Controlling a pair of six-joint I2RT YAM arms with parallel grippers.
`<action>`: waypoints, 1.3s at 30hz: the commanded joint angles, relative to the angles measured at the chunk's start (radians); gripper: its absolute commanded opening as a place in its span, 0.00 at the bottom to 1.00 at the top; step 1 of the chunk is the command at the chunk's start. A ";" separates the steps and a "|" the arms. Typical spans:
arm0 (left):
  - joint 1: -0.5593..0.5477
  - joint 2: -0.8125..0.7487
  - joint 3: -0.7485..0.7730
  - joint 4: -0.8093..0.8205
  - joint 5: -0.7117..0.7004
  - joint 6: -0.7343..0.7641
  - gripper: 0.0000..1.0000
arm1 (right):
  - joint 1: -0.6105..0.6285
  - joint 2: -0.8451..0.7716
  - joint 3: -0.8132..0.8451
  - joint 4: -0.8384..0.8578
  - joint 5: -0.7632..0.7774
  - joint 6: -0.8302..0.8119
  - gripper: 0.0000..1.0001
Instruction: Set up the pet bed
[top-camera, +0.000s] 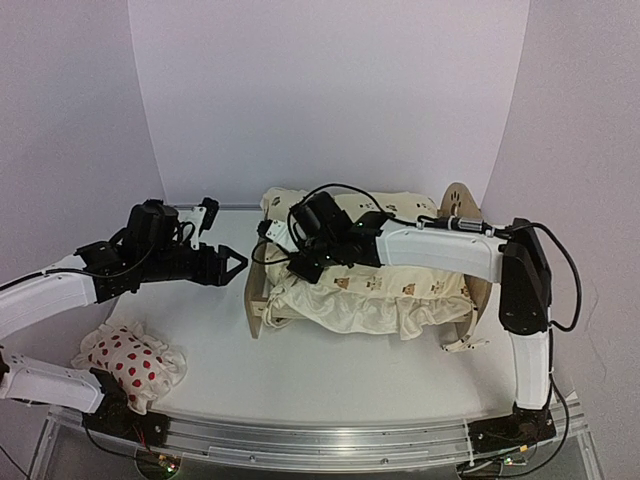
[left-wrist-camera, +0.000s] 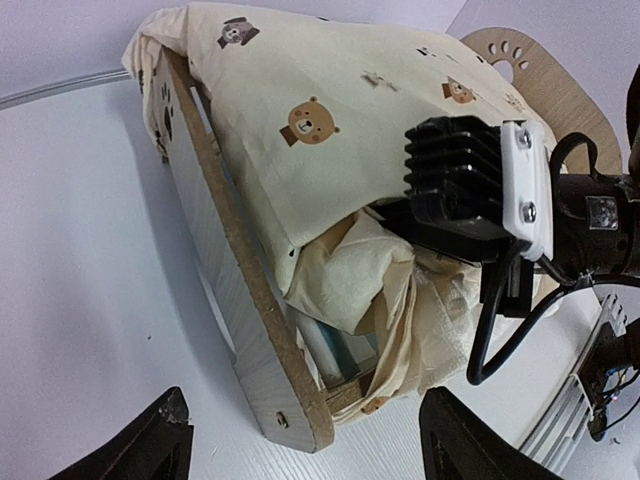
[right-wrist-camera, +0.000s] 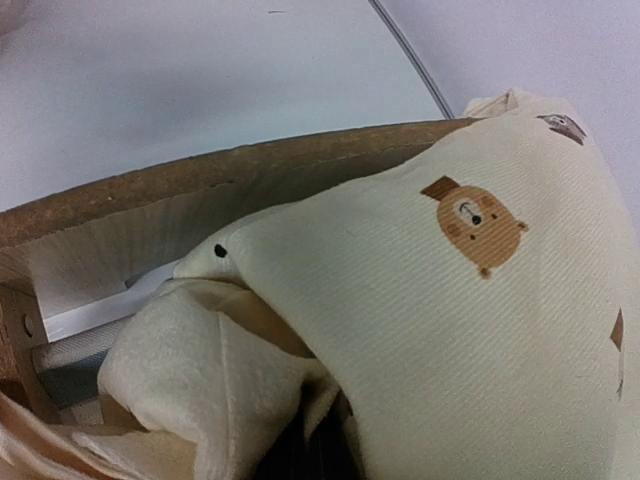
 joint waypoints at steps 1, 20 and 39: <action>-0.005 0.051 -0.005 0.106 0.085 0.056 0.74 | -0.032 -0.093 -0.019 0.067 0.129 0.050 0.00; -0.117 0.225 0.110 0.088 0.070 0.154 0.47 | -0.067 -0.157 -0.026 0.099 0.280 0.063 0.00; -0.120 0.345 0.138 0.089 0.135 0.177 0.31 | -0.080 -0.194 -0.086 0.109 0.264 0.084 0.00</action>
